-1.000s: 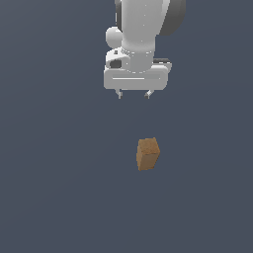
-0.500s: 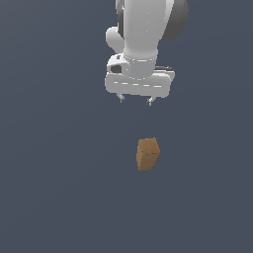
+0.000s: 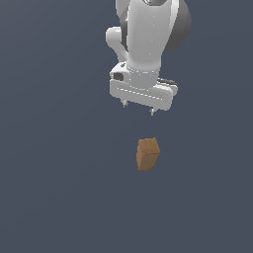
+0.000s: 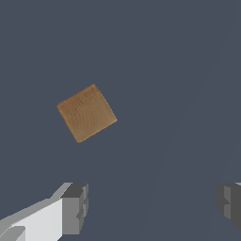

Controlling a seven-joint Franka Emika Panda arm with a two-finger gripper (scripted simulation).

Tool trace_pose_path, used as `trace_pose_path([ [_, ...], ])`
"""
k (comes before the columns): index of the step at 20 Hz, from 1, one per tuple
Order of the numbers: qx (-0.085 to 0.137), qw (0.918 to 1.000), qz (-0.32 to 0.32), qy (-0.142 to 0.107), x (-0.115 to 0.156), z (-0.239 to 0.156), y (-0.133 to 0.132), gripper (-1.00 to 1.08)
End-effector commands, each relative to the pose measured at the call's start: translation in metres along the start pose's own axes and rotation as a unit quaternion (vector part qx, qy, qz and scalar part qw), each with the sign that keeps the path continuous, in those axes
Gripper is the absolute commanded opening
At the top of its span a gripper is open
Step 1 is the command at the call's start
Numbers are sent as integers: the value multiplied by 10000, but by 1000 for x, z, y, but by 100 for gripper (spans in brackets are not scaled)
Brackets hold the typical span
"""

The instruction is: Pick up the object and move it to a goal position.

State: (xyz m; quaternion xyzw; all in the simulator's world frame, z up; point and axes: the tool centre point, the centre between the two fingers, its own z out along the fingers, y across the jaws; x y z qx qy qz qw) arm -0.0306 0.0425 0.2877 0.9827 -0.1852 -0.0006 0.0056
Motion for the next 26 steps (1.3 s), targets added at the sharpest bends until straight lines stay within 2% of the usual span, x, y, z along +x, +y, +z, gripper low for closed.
trace_pose_path([
  [1,8,9995,314,-2,4,5,-4,100],
  [7,23,9945,1047,-9,14,16,-15,100],
  [13,34,9841,1775,-16,23,28,-26,100],
  [19,42,9684,2492,-23,32,41,-36,100],
  [26,46,9436,3311,-29,41,57,-48,100],
])
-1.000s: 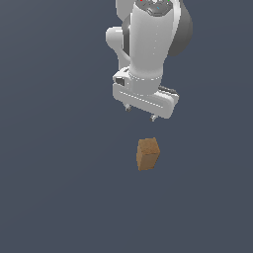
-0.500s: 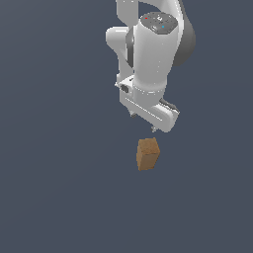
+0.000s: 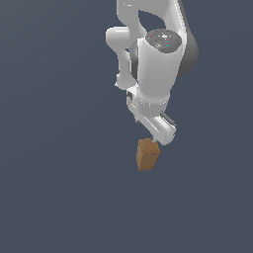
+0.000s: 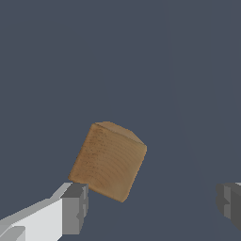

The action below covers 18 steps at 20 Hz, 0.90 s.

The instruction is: Pick up the object and move it to a goal position.

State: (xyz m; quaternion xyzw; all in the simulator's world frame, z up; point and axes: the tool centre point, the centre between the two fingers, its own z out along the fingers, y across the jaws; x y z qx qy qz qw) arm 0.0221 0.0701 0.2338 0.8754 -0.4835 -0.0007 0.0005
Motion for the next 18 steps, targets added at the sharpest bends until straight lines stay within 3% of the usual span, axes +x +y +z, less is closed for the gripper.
trace_pose_path([
  [1,2,9995,314,0,0,6,-5,100],
  [10,7,9910,1339,-1,0,26,-23,100],
  [18,8,9822,1876,1,-1,38,-32,100],
])
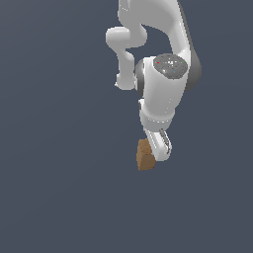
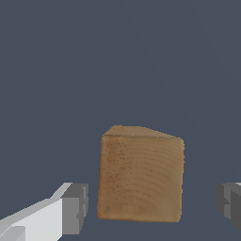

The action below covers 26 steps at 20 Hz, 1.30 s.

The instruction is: Pick up the object and move it to a goal position.

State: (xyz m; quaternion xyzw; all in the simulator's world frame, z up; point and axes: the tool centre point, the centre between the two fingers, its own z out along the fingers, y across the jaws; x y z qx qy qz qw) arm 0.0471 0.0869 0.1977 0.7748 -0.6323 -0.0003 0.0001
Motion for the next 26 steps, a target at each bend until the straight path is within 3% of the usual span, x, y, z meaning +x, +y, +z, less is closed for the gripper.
trace_pose_path([
  [1,3,9999,129,1,-1,2,-2,100],
  [11,1,9998,219,1,-2,8,-3,100],
  [26,3,9997,239,2,-2,55,-3,100],
])
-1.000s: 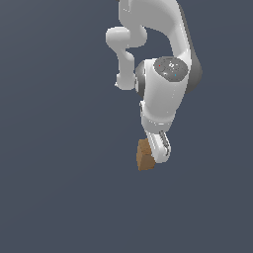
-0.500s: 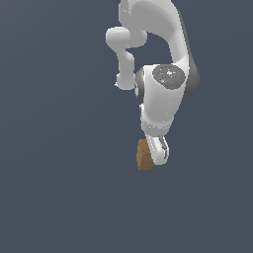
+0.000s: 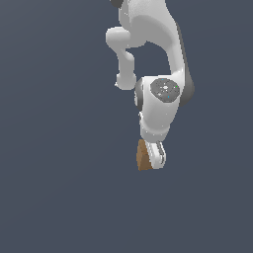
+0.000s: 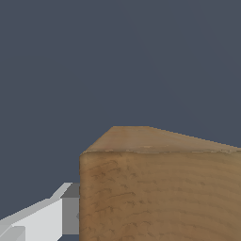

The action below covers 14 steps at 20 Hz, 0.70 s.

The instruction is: Pick up the object and move it to a goal position.

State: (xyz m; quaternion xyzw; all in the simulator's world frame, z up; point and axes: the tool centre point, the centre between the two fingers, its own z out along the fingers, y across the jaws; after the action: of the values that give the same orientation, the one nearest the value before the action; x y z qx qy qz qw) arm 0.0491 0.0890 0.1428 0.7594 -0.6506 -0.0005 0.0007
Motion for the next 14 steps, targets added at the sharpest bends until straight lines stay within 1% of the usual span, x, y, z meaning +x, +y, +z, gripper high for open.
trace_pose_path([
  [1,8,10000,0,0,0,0,-1,100],
  [2,8,10000,0,0,0,0,-1,-100],
  [14,5,10000,1,-1,0,-1,0,-100],
])
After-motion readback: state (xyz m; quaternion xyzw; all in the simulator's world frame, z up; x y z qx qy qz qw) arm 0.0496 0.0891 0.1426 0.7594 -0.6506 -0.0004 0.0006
